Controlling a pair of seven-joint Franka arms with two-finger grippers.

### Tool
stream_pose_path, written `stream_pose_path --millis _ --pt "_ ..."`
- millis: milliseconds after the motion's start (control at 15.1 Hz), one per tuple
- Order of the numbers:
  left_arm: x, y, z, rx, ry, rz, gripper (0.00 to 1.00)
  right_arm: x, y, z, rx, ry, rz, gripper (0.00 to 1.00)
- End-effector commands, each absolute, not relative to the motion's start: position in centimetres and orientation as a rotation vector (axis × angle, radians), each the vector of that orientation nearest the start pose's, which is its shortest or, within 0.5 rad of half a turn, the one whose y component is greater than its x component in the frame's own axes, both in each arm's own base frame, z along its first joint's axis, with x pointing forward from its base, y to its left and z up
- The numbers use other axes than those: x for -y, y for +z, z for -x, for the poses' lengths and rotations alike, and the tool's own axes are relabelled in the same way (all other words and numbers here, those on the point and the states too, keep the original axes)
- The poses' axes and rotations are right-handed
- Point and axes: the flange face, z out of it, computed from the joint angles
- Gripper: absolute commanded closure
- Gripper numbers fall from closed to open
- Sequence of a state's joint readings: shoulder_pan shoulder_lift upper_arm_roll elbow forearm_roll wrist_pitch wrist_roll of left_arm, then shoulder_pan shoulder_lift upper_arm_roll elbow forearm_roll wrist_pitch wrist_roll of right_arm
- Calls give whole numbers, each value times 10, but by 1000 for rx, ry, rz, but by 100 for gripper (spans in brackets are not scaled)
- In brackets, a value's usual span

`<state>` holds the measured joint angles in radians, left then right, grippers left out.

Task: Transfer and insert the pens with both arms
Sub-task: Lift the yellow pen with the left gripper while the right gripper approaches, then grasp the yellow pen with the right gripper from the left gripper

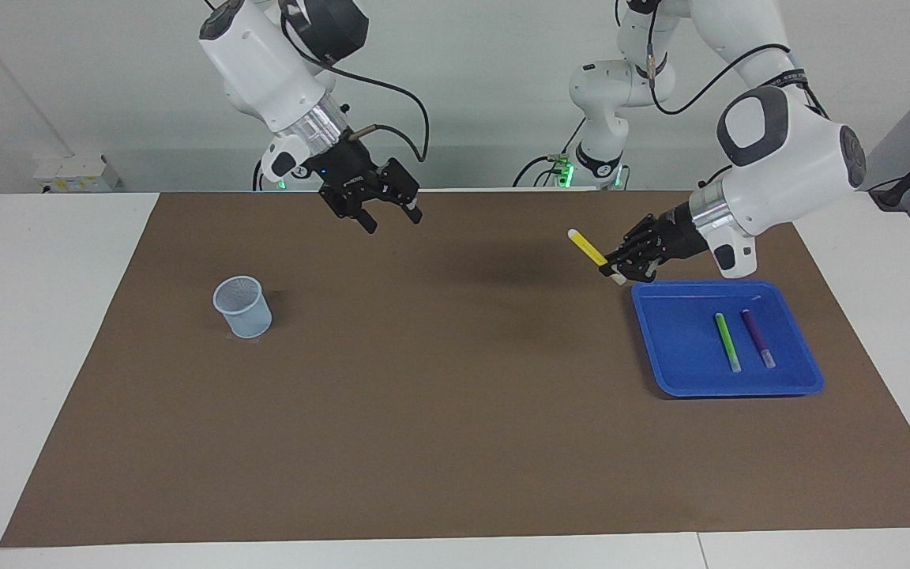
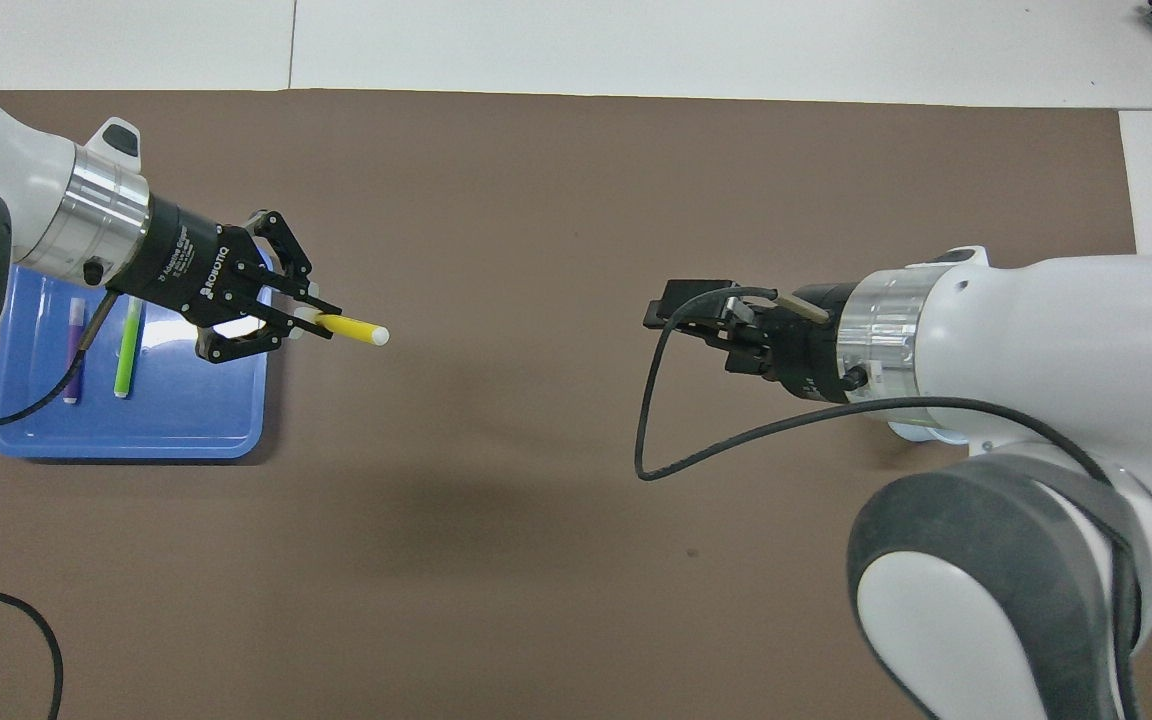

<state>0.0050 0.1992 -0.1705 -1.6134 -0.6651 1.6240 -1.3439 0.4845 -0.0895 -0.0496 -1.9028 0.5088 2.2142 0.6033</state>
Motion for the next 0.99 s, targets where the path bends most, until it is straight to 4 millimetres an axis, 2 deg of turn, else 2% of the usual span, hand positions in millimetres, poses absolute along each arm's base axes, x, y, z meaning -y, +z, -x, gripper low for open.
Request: stream_pose_path --millis 0,133,331,663,928 --pt "165 520 -576 2122 1209 2537 100 -286 582 -498 -505 -153 2440 0" --pt "170 517 -570 2158 1266 2480 100 -306 586 -490 -480 -186 2415 0" --pt "176 506 -558 2161 1345 2438 100 -324 583 -495 -518 -211 2383 0" --pt "186 497 -538 2169 1454 2385 100 -378 562 -495 -469 -276 2355 0" --pt "193 489 -529 2203 1456 2364 100 -383 556 -491 -431 -247 2395 0"
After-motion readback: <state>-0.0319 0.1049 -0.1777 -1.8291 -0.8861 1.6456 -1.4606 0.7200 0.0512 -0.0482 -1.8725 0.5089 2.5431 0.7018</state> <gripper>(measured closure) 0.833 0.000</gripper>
